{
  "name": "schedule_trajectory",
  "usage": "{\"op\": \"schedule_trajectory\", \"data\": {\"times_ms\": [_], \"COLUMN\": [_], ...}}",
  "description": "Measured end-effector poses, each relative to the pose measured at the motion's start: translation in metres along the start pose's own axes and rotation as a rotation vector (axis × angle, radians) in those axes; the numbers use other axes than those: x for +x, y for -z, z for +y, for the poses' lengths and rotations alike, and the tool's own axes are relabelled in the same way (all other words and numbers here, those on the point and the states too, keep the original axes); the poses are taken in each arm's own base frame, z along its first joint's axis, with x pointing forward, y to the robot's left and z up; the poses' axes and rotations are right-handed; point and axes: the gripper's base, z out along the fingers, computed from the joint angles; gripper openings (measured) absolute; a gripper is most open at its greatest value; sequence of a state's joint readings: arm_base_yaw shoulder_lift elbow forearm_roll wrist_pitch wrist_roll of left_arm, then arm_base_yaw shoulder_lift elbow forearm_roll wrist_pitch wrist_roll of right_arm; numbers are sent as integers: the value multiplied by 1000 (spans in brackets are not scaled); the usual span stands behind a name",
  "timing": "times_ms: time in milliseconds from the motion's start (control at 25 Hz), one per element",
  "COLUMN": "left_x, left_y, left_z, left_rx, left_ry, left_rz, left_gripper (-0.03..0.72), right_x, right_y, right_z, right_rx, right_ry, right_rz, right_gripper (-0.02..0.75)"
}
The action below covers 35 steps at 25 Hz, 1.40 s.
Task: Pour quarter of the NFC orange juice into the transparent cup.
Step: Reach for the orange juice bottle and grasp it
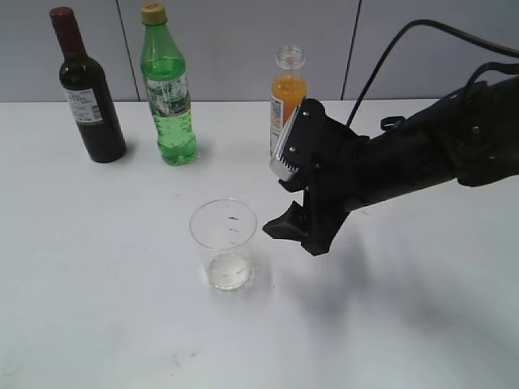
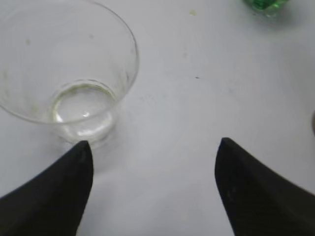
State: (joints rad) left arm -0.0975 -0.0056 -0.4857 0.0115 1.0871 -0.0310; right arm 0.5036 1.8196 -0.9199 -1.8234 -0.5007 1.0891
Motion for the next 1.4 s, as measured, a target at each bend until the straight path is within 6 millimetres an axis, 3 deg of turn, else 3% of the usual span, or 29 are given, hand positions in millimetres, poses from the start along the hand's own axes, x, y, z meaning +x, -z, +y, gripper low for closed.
{"op": "schedule_trajectory", "data": {"times_ms": [160,440,600,720,960,1120,1280,1400], "left_x": [0,0,0,0,0,0,0,0], "left_y": [0,0,0,0,0,0,0,0], "left_z": [0,0,0,0,0,0,0,0], "left_rx": [0,0,0,0,0,0,0,0], "left_ry": [0,0,0,0,0,0,0,0], "left_rz": [0,0,0,0,0,0,0,0], "left_gripper": [571,571,571,571,571,571,571,571], "right_x": [6,2,11,19,40,53,50,43], "right_y": [18,63,98,119,142,171,205,234], "right_z": [-2,-32,-50,-57,-69,-89,-105,-113], "right_rx": [157,614,979,1166,1088,919,732,654], "right_ry": [3,-1,-99,-274,-743,-1001,-1169,-1191], "right_rz": [68,184,327,424,509,492,391,350], "right_gripper": [592,592,592,592,592,592,592,592]}}
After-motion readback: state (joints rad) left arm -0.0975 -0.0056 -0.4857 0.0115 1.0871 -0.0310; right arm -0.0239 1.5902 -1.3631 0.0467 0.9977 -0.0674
